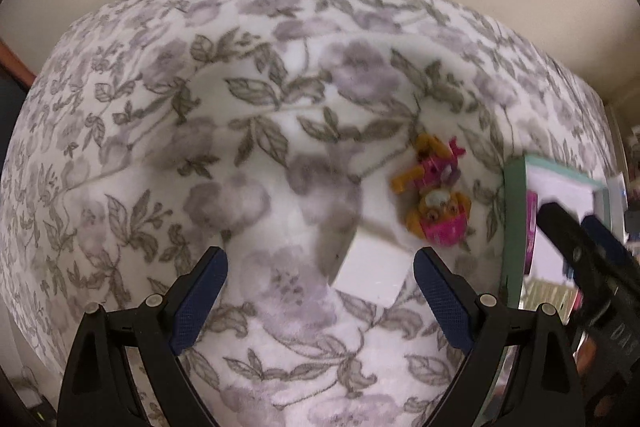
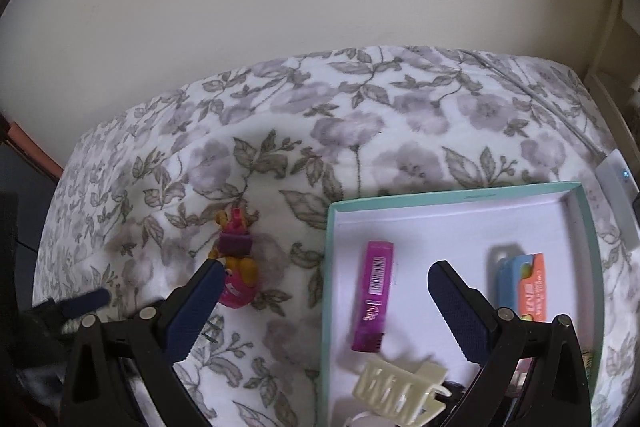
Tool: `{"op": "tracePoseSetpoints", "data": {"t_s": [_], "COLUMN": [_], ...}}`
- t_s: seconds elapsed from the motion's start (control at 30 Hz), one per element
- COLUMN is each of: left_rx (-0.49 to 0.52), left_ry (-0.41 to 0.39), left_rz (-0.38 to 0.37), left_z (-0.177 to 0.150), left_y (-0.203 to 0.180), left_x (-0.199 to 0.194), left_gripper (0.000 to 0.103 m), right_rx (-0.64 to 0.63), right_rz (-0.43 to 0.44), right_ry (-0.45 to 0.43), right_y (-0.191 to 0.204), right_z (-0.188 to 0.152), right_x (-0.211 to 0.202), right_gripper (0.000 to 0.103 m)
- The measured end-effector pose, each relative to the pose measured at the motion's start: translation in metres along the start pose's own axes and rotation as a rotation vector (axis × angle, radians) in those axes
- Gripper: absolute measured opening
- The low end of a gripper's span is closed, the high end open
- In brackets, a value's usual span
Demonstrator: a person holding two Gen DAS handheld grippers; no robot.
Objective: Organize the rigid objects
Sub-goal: 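Move both open tools back toward the figurine and white cube charger, then grasp the white cube charger with the left tool while the right tool grasps the pink figurine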
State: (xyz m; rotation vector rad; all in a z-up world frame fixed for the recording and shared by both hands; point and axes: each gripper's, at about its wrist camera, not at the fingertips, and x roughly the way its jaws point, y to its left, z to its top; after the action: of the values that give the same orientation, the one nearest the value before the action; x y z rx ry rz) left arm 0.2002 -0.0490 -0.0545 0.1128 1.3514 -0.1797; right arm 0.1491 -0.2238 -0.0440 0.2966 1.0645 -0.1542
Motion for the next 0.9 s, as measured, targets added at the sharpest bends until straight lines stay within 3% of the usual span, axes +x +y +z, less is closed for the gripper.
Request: {"op": "tracePoseSetpoints", "data": {"t_s": [0.37,0.43,0.6,0.7,0.9], "left_rx": [0.092,0.088,0.078,0.06,-0.003], "left_ry": [0.045,0.051,0.067,0.063,0.047], "left_rz": [-0.001,-0.007,-0.042,-0.077,-0.032], "left_z": [-0.01,-0.01,-0.012,-0.011,-0.006], "left_y": [-0.023,-0.022,-0.021,-0.02,-0.002], "left_x": [0.022,0.024,0.033,0.034,0.034], "left_gripper": [0.09,0.078,0.064,0.048,0.048], "right_rx": [-0.029,-0.024,-0.038,-0.054,-0.068], "right_rz": [0.031,0.041,0.052,0.063,0.088], "right_ry": [0.003,0.009,0.008,0.012,0.036], "right_y": [0.018,0.02,0.027,0.033,0.042], "right_z": [-0.001,-0.001,-0.003,-0.003,-0.007], "right_x": [0.011,0.014,0.017,0.019,0.031], "right_gripper": [0.098,0.095,0.09,0.084,0.073]}}
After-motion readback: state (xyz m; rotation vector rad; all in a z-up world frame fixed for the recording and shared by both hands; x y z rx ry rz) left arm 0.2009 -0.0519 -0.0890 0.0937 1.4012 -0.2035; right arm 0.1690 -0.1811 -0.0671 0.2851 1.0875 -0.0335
